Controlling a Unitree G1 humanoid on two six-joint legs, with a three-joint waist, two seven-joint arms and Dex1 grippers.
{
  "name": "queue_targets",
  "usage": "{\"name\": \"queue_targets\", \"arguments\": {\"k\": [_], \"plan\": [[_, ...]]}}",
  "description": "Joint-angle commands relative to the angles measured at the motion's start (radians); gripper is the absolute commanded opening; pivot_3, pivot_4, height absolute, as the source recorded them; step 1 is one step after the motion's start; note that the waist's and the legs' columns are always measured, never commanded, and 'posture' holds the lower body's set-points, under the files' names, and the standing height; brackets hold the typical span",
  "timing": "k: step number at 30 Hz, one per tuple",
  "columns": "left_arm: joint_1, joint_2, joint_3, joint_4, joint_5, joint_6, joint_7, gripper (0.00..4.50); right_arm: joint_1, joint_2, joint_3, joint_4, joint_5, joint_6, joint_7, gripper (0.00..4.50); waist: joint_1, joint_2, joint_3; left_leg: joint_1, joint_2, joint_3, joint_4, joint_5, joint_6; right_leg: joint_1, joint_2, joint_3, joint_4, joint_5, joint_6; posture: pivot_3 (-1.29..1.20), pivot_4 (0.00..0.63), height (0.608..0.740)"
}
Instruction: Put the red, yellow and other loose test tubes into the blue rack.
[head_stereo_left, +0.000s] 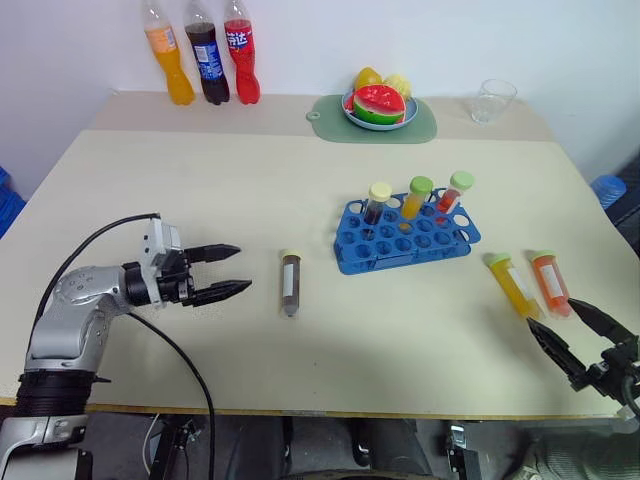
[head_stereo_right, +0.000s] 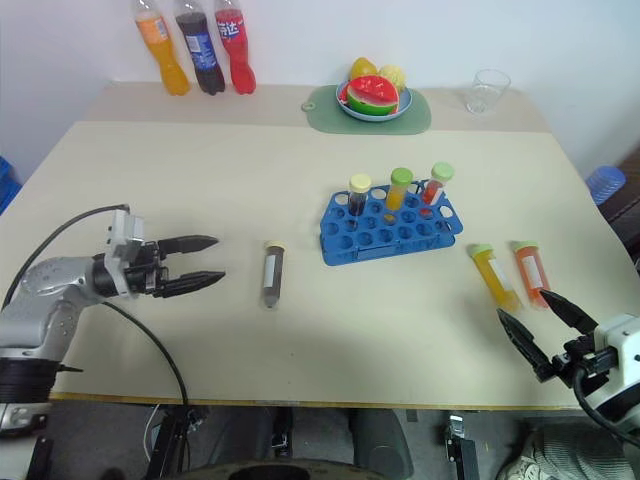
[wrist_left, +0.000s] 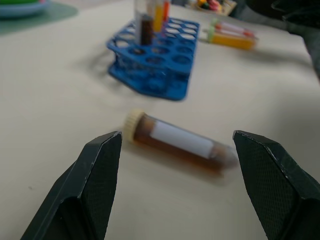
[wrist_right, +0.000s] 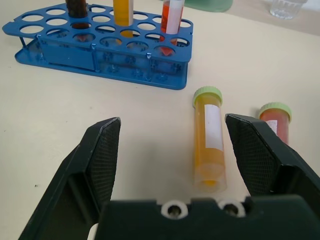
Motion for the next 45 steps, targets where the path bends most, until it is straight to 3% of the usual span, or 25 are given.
{"name": "queue_targets", "arguments": {"k": [1,10,13,19,29,36,45], "plan": [[-0.013,-0.007,0.004,-0.017,0.011,-0.038,0.004,3.65,0.001,0.007,-0.041,-0.008,0.009,-0.016,0.009,3.70,0.002,0.000,0.000,0.000,0.000,0.000,0.000,0.000,0.000,0.000,0.000,0.000,0.000,0.000,0.000,0.00,0.150,0.740],[-0.075,-0.026,-0.030,-0.056,-0.036,-0.007,-0.072,3.65,-0.067,-0.022,-0.061,0.070,-0.008,-0.027,0.001,3.70,0.004,0.000,0.000,-0.001,-0.002,0.001,0.000,0.000,0.000,0.000,0.000,0.000,0.000,0.000,0.000,0.00,0.150,0.740],[-0.116,-0.025,-0.061,-0.070,-0.051,0.021,-0.114,3.65,-0.132,-0.086,-0.062,0.100,-0.005,0.057,-0.023,3.70,0.002,0.000,0.000,-0.001,-0.002,0.001,0.000,0.000,0.000,0.000,0.000,0.000,0.000,0.000,0.000,0.00,0.150,0.740],[-0.181,-0.073,-0.152,-0.063,0.024,-0.075,-0.148,3.65,-0.411,-0.265,0.022,0.256,-0.003,0.314,-0.096,3.70,-0.003,0.000,0.000,0.000,-0.003,0.001,0.001,0.000,0.001,0.001,0.001,0.001,0.000,0.000,0.000,0.00,0.150,0.740],[-0.207,-0.101,-0.181,-0.076,0.028,-0.064,-0.141,3.65,-0.796,-0.505,0.266,0.573,-0.056,0.730,-0.053,3.70,0.002,0.000,0.001,-0.001,-0.003,0.001,0.001,0.000,0.001,0.000,0.003,0.002,0.000,0.000,0.000,0.00,0.150,0.740],[-0.168,-0.082,-0.168,-0.113,0.015,-0.041,-0.129,3.65,-0.998,-0.584,0.468,0.821,-0.163,0.774,0.087,3.70,-0.001,0.001,0.001,-0.002,-0.003,0.001,0.001,0.000,0.001,-0.001,0.004,0.002,0.000,0.000,0.000,0.00,0.150,0.740],[-0.123,-0.058,-0.150,-0.173,-0.002,-0.007,-0.101,3.65,-1.234,-0.553,0.682,1.095,-0.315,0.755,0.261,3.70,-0.019,0.001,0.001,-0.002,-0.003,0.002,0.001,0.000,0.001,-0.001,0.004,0.002,0.001,0.000,0.000,0.00,0.150,0.740]]}}
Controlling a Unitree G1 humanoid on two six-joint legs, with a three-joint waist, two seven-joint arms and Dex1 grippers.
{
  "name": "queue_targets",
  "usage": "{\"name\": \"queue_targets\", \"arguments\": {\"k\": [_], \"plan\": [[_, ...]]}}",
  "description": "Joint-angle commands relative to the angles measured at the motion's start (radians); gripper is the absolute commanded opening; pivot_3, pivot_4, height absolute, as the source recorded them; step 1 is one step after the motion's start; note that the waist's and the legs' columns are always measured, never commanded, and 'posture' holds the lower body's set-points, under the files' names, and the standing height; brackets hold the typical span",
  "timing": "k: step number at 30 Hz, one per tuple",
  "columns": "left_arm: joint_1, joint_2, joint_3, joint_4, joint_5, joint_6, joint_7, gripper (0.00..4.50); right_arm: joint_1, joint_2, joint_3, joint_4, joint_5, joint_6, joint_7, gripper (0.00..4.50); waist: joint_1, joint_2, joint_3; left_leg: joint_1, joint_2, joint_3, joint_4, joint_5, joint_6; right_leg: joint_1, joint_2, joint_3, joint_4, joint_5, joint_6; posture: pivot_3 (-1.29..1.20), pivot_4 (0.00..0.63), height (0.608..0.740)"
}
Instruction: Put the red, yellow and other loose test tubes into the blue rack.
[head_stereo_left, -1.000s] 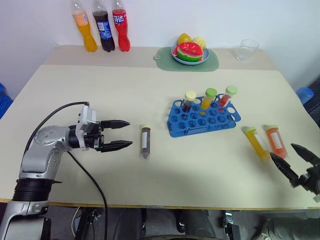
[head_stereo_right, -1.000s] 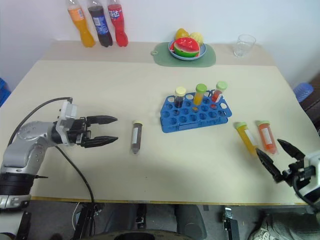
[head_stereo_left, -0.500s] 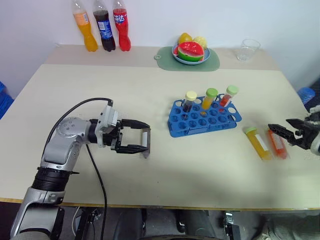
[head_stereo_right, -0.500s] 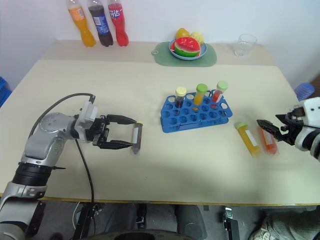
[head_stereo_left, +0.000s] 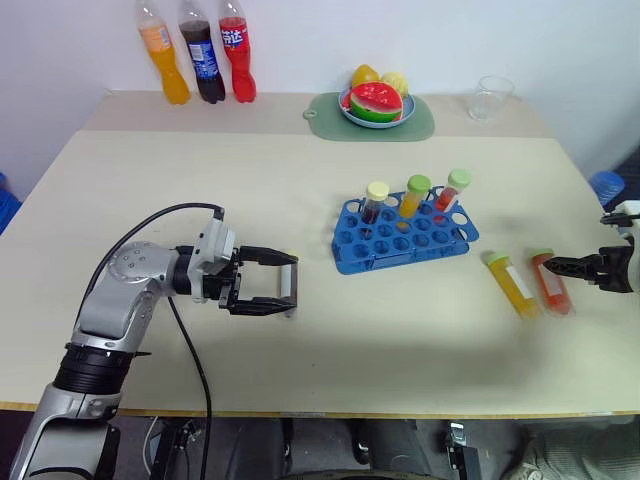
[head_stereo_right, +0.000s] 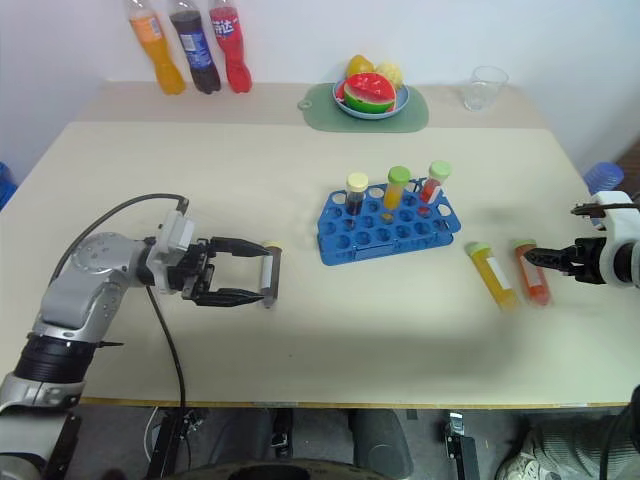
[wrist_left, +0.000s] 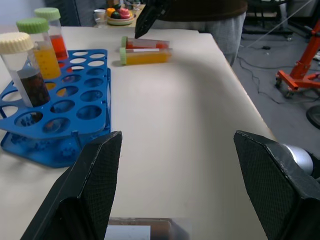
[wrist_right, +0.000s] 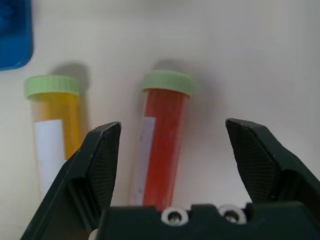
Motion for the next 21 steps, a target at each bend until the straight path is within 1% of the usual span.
{"name": "queue_targets", "arguments": {"k": [1,2,4,5,7,8,9,10,14,17,18,20,21], "plan": [[0.005,0.016,0.029,-0.044,-0.025,0.014,0.012,3.65,-0.061,0.008,0.068,0.072,-0.065,-0.009,0.082,3.70,-0.002,0.000,0.000,0.000,0.000,0.000,0.000,0.000,0.000,0.000,0.000,0.000,0.000,0.000,0.000,0.00,0.150,0.740],[0.009,0.019,0.032,-0.050,-0.028,0.019,0.014,3.65,-0.078,0.015,0.089,0.095,-0.082,-0.012,0.095,3.70,-0.003,0.000,0.000,0.000,0.000,0.000,0.000,0.000,0.000,0.000,0.000,0.000,0.000,0.000,0.000,0.00,0.150,0.740],[0.013,0.024,0.036,-0.056,-0.031,0.025,0.016,3.73,-0.111,0.030,0.129,0.141,-0.124,-0.033,0.122,3.16,-0.003,0.000,0.000,0.000,0.000,0.000,0.000,0.000,0.000,0.000,0.000,0.000,0.000,0.000,0.000,0.00,0.150,0.740],[0.016,0.026,0.037,-0.059,-0.033,0.028,0.017,3.73,-0.125,0.038,0.145,0.164,-0.144,-0.047,0.133,2.82,-0.003,0.000,0.000,0.000,0.000,0.000,0.000,0.000,0.000,0.000,0.000,0.000,0.000,0.000,0.000,0.00,0.150,0.740],[0.021,0.031,0.042,-0.066,-0.040,0.037,0.021,3.73,-0.157,0.055,0.170,0.215,-0.176,-0.068,0.154,1.90,-0.005,0.001,0.000,0.000,0.000,0.001,0.000,0.000,0.000,-0.001,0.000,0.000,0.001,0.000,0.000,0.00,0.150,0.740],[0.024,0.034,0.044,-0.070,-0.043,0.041,0.024,3.73,-0.173,0.064,0.180,0.241,-0.192,-0.079,0.165,1.34,-0.005,0.001,0.000,0.000,0.000,0.001,0.000,0.000,0.000,-0.001,0.000,0.000,0.001,0.000,0.000,0.00,0.150,0.740],[0.027,0.036,0.047,-0.075,-0.045,0.046,0.028,3.73,-0.189,0.074,0.187,0.268,-0.210,-0.099,0.163,0.92,-0.005,0.001,0.000,0.000,0.000,0.001,0.000,0.000,0.000,-0.001,0.000,0.000,0.001,0.000,0.000,0.00,0.150,0.740],[0.029,0.037,0.048,-0.078,-0.046,0.049,0.030,3.73,-0.202,0.082,0.191,0.290,-0.225,-0.116,0.162,0.77,-0.005,0.000,0.000,0.000,0.000,0.002,0.000,0.000,0.000,-0.001,0.000,0.000,0.001,0.000,0.000,0.00,0.150,0.740],[0.041,0.044,0.059,-0.090,-0.050,0.058,0.041,3.73,-0.235,0.091,0.168,0.320,-0.247,-0.147,0.155,0.77,-0.006,0.000,0.000,0.000,0.000,0.003,0.001,0.000,0.000,0.000,0.000,0.000,0.001,0.000,0.000,0.00,0.150,0.740],[0.047,0.041,0.064,-0.094,-0.053,0.058,0.052,3.73,-0.202,0.066,0.106,0.244,-0.215,-0.178,0.151,0.77,-0.005,0.001,0.000,0.000,0.000,0.003,0.001,0.000,0.000,0.000,-0.001,0.000,0.001,0.000,0.000,0.00,0.150,0.740],[0.048,0.040,0.065,-0.095,-0.054,0.058,0.057,3.73,-0.183,0.063,0.068,0.211,-0.197,-0.205,0.131,0.77,-0.005,0.001,0.001,0.000,0.000,0.002,0.001,0.000,0.000,0.000,-0.001,0.000,0.001,0.000,0.000,0.00,0.150,0.740],[0.047,0.038,0.067,-0.093,-0.057,0.057,0.064,3.73,-0.137,0.072,-0.082,0.086,-0.108,-0.148,0.071,0.77,-0.003,0.002,0.001,0.000,0.000,0.003,0.001,0.000,0.000,-0.001,0.000,0.000,0.001,0.000,0.000,0.00,0.150,0.740],[0.045,0.036,0.067,-0.088,-0.055,0.053,0.068,3.73,-0.085,0.093,-0.177,-0.009,-0.068,-0.170,0.017,0.77,-0.001,0.003,0.001,0.000,0.000,0.003,0.000,0.000,0.000,-0.001,0.000,0.000,0.001,0.000,0.000,0.00,0.150,0.740]]}}
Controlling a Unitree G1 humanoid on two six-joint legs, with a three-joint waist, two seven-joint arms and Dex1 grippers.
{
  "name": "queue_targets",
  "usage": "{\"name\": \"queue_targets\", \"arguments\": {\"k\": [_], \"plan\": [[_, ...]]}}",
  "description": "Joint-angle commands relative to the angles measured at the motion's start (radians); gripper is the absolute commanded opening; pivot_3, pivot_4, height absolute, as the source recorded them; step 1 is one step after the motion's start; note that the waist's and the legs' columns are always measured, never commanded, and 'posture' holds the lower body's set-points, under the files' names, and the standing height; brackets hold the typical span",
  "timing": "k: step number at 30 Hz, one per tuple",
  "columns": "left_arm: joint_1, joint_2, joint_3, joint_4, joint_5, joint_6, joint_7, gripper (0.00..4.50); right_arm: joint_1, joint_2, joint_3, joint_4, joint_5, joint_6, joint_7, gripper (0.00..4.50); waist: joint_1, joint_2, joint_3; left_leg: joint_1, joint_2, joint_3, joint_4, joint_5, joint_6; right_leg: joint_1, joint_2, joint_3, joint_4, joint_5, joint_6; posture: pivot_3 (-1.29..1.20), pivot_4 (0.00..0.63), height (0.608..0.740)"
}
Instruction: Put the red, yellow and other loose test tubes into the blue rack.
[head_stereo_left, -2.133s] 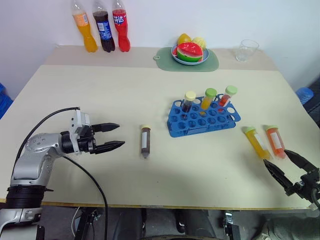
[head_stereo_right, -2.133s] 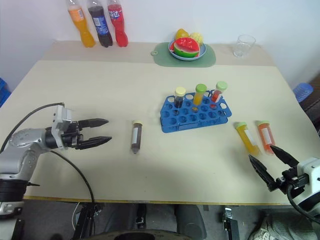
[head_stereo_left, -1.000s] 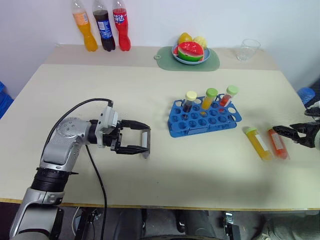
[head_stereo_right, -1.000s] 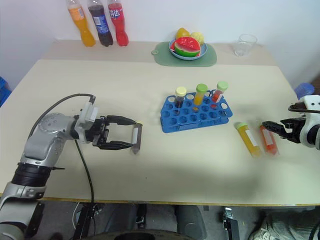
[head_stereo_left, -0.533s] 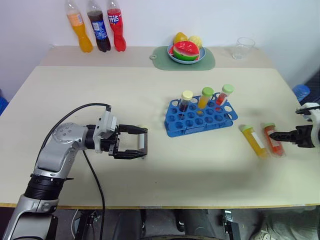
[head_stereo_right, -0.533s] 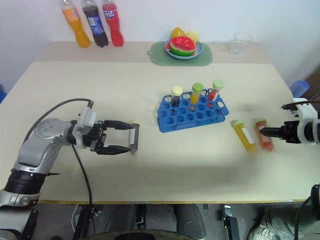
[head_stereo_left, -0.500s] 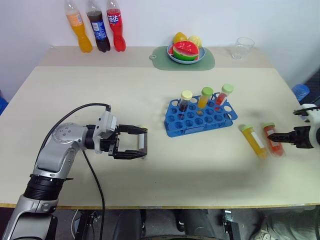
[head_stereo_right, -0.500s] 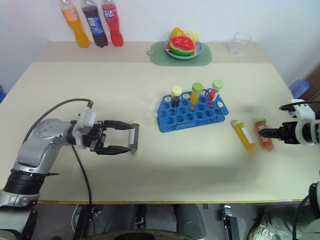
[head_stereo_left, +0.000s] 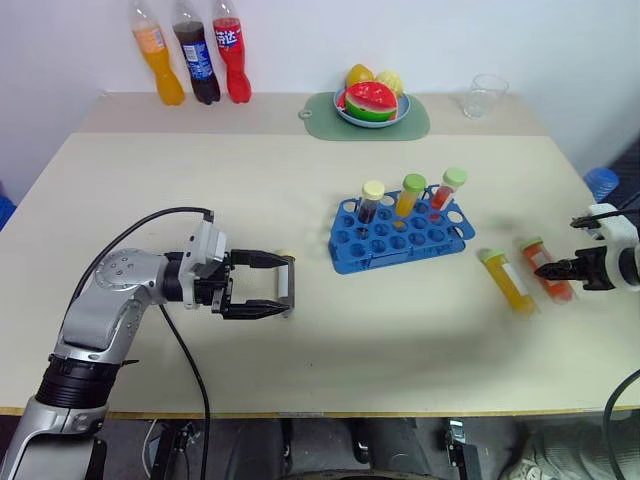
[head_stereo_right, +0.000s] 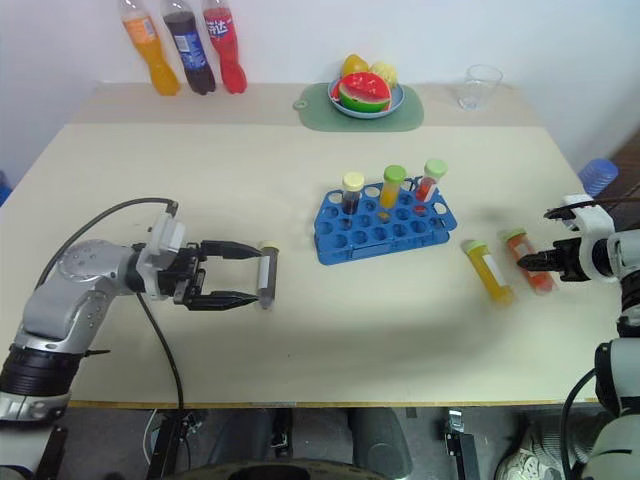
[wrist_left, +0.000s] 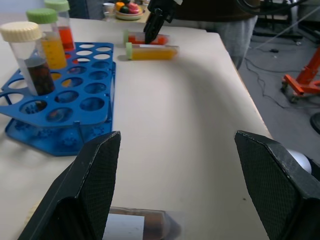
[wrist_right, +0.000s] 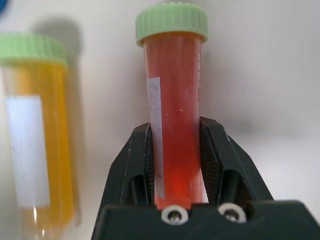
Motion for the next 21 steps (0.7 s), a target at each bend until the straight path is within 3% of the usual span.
{"name": "queue_targets", "arguments": {"k": [1,3,5,10,16,21], "plan": [[-0.006,0.001,0.029,-0.020,-0.012,-0.011,0.013,3.73,0.105,0.046,-0.313,-0.288,0.141,-0.074,-0.160,0.77,0.003,0.001,0.000,0.000,0.000,0.000,-0.001,0.000,0.000,0.000,0.000,0.000,0.000,0.000,0.000,0.00,0.150,0.740],[-0.020,-0.011,0.019,-0.005,-0.006,-0.017,0.020,3.73,0.229,0.164,-0.494,-0.547,0.226,-0.087,-0.266,0.77,0.004,0.000,0.000,0.000,0.001,-0.001,-0.001,0.000,0.000,0.000,0.001,0.000,0.001,0.000,0.001,0.00,0.150,0.740],[-0.036,-0.021,0.011,0.007,-0.002,-0.022,0.022,3.73,0.324,0.287,-0.572,-0.756,0.261,-0.148,-0.355,0.77,0.005,0.000,0.000,0.000,0.001,-0.001,-0.001,0.000,0.000,0.000,0.002,-0.001,0.001,0.002,0.004,0.00,0.150,0.740],[-0.074,-0.039,0.001,0.053,0.011,-0.038,0.012,3.73,0.463,0.553,-0.566,-0.988,0.240,-0.360,-0.535,0.77,0.003,0.001,0.000,0.000,0.001,-0.001,0.000,0.000,-0.001,0.001,0.002,-0.001,0.002,0.002,0.004,0.00,0.150,0.740],[-0.110,-0.062,-0.008,0.100,0.012,-0.040,0.004,3.73,0.508,0.761,-0.409,-0.921,0.066,-0.768,-0.659,0.77,-0.003,0.001,0.000,0.001,0.001,-0.001,0.001,0.001,-0.001,0.001,0.002,0.000,0.002,0.000,0.001,0.00,0.150,0.740],[-0.147,-0.078,-0.015,0.138,0.025,-0.050,-0.012,3.73,0.438,0.810,-0.340,-0.780,0.007,-0.957,-0.729,0.77,-0.004,0.002,0.000,0.001,0.001,-0.001,0.001,0.001,-0.001,0.001,0.002,0.000,0.003,0.000,0.000,0.00,0.150,0.740]]}}
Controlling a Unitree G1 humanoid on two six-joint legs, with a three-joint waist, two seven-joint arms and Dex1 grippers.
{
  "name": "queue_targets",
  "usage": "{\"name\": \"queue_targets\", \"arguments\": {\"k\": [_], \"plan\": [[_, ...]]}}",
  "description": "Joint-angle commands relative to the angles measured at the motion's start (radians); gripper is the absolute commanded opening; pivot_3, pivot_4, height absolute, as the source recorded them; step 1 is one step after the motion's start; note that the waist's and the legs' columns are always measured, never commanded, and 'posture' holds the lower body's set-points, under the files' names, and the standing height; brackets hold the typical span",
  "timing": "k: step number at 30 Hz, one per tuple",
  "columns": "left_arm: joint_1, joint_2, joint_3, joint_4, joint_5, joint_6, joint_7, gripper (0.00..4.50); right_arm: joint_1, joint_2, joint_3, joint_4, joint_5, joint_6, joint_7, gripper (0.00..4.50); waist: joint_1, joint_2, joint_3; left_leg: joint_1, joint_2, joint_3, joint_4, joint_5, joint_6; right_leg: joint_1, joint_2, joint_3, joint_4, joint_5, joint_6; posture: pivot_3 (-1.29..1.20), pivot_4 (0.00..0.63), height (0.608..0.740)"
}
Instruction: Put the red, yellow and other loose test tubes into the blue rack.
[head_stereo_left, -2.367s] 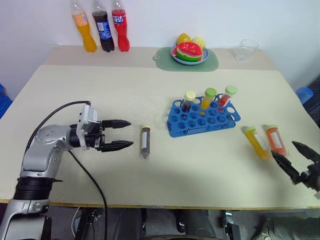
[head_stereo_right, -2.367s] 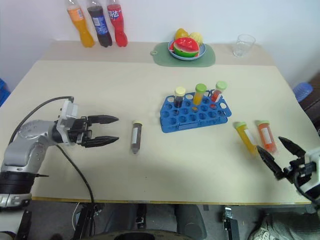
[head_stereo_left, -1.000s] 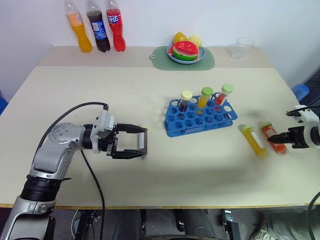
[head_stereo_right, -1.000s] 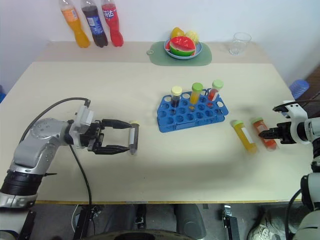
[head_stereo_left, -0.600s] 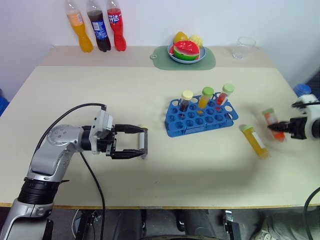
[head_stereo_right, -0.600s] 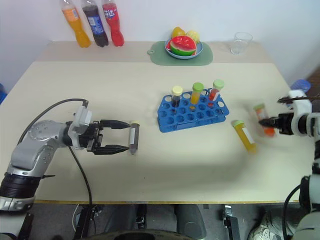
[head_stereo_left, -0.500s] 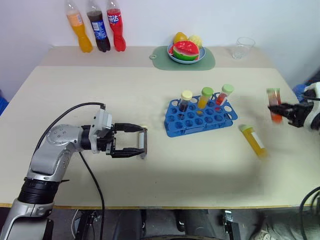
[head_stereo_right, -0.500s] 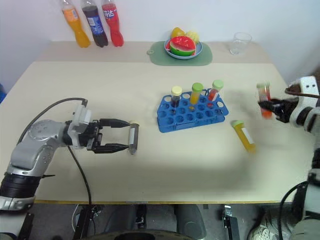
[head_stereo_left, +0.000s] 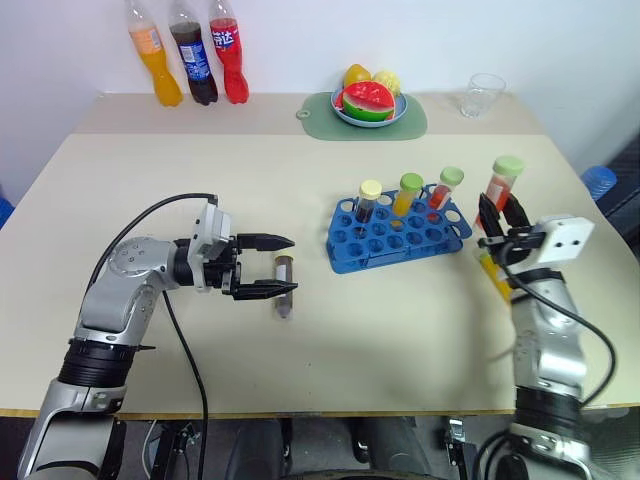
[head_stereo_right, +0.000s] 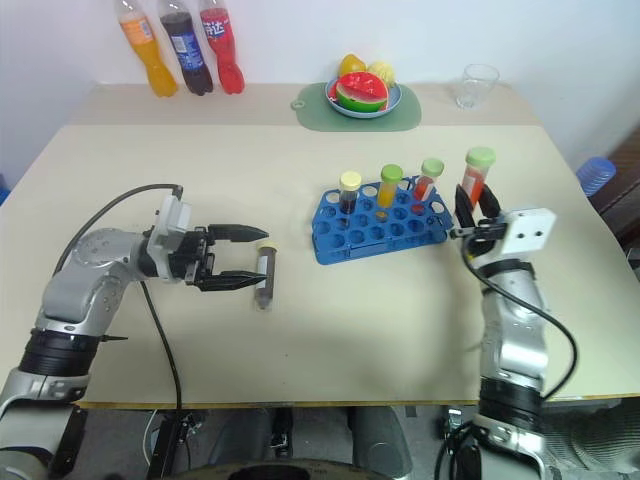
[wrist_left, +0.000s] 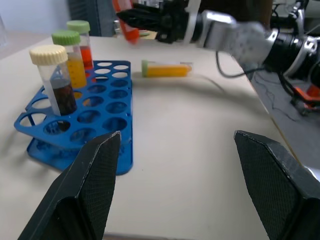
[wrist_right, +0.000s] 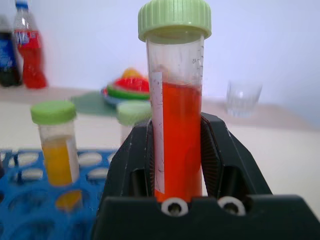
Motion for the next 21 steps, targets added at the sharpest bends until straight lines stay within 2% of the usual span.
{"name": "queue_targets", "arguments": {"k": [1,6,21], "plan": [[-0.030,-0.006,0.001,0.009,0.006,-0.023,-0.008,3.73,-0.047,0.005,0.019,0.057,-0.018,-0.119,-0.036,0.77,0.002,0.000,0.000,0.000,0.000,0.000,0.000,0.000,0.000,0.000,0.000,0.000,0.000,0.000,0.000,0.00,0.150,0.740],[-0.022,-0.021,0.001,-0.008,0.006,-0.019,0.005,3.73,-0.052,0.014,0.056,0.174,-0.019,-0.198,-0.046,0.77,0.004,0.000,0.000,0.000,0.000,0.000,0.000,0.000,0.000,0.001,0.000,0.000,0.000,0.000,0.000,0.00,0.150,0.740],[0.014,-0.012,0.021,-0.052,-0.005,-0.008,0.040,3.73,-0.030,0.041,0.096,0.279,0.010,-0.255,-0.059,0.77,0.001,0.000,0.000,0.001,0.000,0.000,0.000,0.000,0.000,0.001,0.000,0.000,0.000,0.000,0.000,0.00,0.150,0.740]]}}
